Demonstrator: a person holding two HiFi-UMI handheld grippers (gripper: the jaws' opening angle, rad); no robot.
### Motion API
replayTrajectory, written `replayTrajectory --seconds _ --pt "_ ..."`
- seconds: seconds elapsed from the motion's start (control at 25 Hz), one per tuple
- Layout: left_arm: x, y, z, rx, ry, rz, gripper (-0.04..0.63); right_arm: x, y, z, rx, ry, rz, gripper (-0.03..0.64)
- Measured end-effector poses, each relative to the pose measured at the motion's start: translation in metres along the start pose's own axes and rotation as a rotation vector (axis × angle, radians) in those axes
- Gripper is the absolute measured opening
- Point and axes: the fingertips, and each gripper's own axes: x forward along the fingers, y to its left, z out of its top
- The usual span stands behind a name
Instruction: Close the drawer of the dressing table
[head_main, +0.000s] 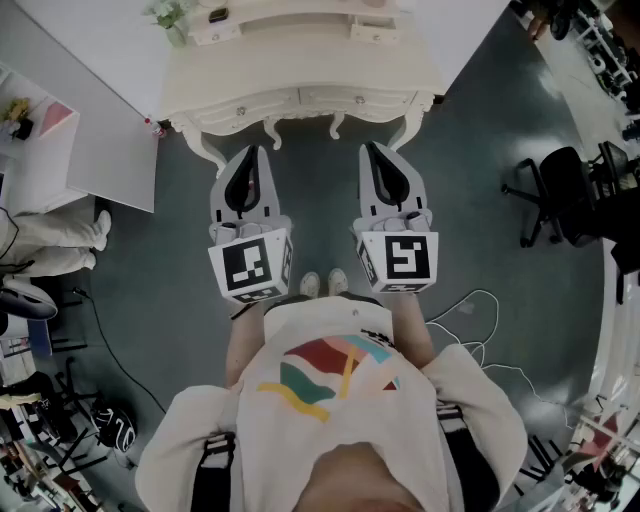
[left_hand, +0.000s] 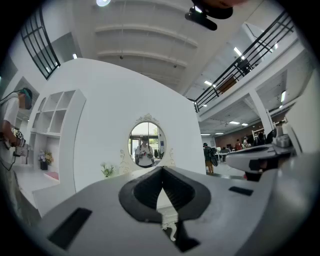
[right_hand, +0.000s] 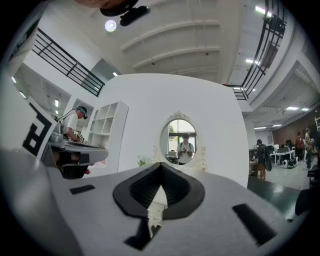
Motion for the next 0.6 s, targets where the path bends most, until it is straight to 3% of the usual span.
replayTrajectory --seconds 0.6 --pt "0.02 -0.013 -0.002 -0.004 0.005 0.0 0.006 0.011 -0.021 -0.009 0.041 0.003 0.017 -0.002"
